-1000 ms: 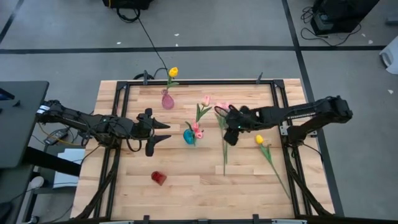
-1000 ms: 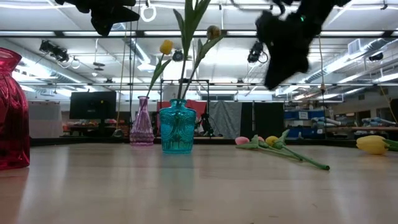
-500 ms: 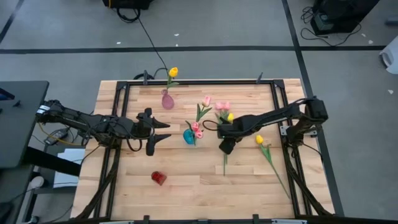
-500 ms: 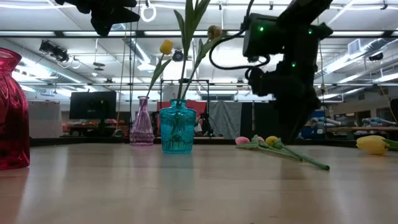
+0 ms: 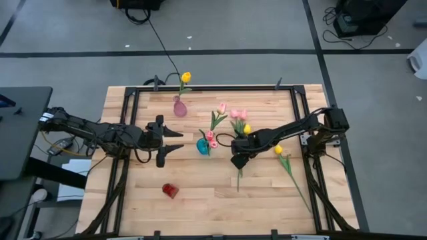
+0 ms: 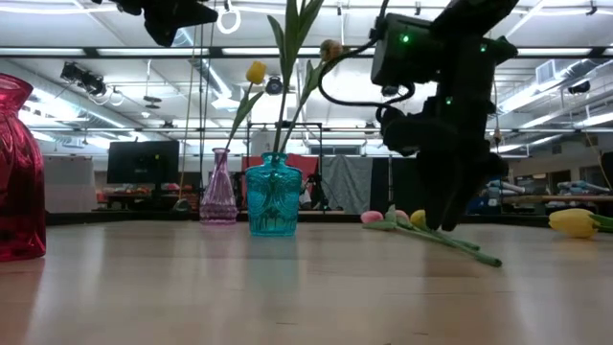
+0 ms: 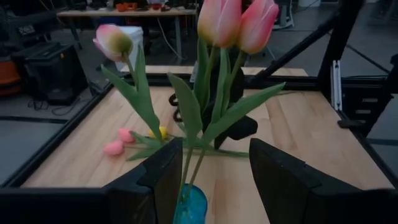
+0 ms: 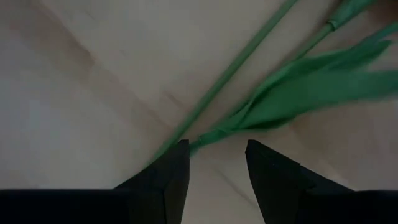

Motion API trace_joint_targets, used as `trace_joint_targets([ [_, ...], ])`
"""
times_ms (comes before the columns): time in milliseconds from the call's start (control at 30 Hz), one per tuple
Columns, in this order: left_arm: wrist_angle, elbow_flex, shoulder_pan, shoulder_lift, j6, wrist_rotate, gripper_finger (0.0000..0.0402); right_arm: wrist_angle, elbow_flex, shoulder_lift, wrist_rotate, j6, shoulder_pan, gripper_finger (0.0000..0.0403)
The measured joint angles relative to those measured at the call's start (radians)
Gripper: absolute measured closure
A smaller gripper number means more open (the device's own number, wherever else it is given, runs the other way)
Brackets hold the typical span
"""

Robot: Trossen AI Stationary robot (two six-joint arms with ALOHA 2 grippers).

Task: Sort flowers into vase by color
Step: Put the yellow flower into the purple flower vase

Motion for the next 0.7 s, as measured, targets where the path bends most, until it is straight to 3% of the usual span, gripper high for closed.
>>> trace_joint_targets([
  [233, -0.001, 0.000, 0.000, 0.000, 0.004, 0.014, 0.0209, -0.013, 0.002, -0.021, -0.024, 0.058, 0.017, 0.0233],
  [500, -0.038, 0.000, 0.000, 0.000, 0.009, 0.016, 0.0209, -0.482, 0.121, -0.038, -0.176, 0.078, 0.052, 0.0234],
  [700, -0.090, 0.000, 0.000, 0.000, 0.006, 0.037, 0.0209, -0.600, 0.080, -0.038, -0.288, 0.109, 0.143, 0.0247],
])
